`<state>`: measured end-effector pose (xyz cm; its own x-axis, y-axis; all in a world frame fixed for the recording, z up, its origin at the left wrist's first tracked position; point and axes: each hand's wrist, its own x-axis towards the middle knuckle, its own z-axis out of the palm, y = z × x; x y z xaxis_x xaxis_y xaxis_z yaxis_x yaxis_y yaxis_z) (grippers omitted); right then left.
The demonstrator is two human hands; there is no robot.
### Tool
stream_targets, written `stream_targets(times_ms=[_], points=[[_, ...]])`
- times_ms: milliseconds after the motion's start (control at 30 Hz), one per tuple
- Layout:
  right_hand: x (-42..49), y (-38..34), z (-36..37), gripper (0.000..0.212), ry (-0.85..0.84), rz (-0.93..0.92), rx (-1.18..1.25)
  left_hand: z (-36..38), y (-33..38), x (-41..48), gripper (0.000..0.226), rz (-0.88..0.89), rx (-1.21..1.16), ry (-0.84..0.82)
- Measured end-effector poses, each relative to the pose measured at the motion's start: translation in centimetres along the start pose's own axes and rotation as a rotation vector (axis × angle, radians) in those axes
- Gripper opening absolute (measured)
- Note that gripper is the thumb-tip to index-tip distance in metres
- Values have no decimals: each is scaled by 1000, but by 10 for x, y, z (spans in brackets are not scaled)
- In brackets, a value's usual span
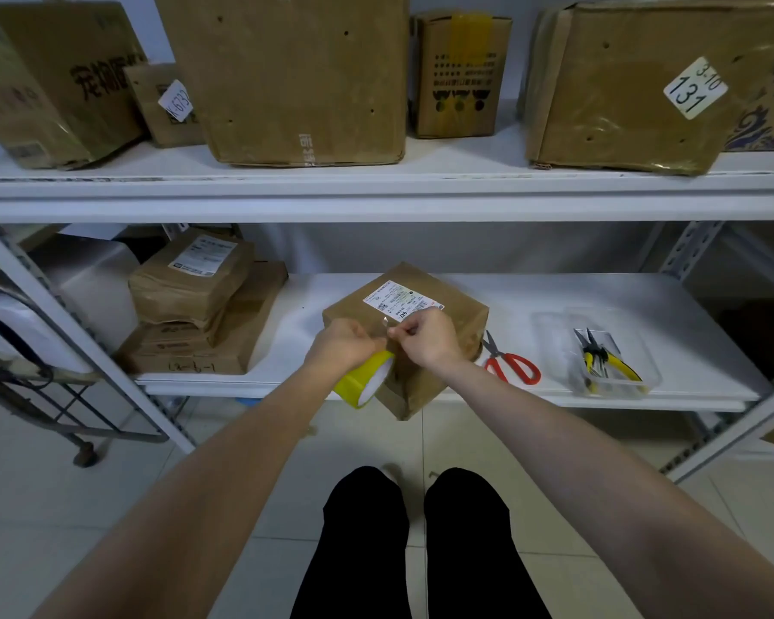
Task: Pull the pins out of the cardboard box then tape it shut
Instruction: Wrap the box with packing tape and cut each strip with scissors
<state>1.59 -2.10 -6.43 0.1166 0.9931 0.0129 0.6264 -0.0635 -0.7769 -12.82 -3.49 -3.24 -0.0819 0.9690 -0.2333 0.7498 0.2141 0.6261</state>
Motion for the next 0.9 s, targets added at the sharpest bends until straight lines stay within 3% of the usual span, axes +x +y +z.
stream_targets(times_ms=[133, 433, 633, 900], points=[[24, 13, -31, 22, 115, 78, -152, -2, -10, 5, 27, 17, 90, -65], [34, 21, -32, 19, -15, -132, -342, 4, -11, 17, 22, 32, 256, -108], [35, 18, -19, 19, -43, -182, -490, 7, -19, 20, 12, 8, 236, -118], [32, 9, -15, 21, -78, -283, -832, 19, -25, 19, 18, -49, 162, -189]])
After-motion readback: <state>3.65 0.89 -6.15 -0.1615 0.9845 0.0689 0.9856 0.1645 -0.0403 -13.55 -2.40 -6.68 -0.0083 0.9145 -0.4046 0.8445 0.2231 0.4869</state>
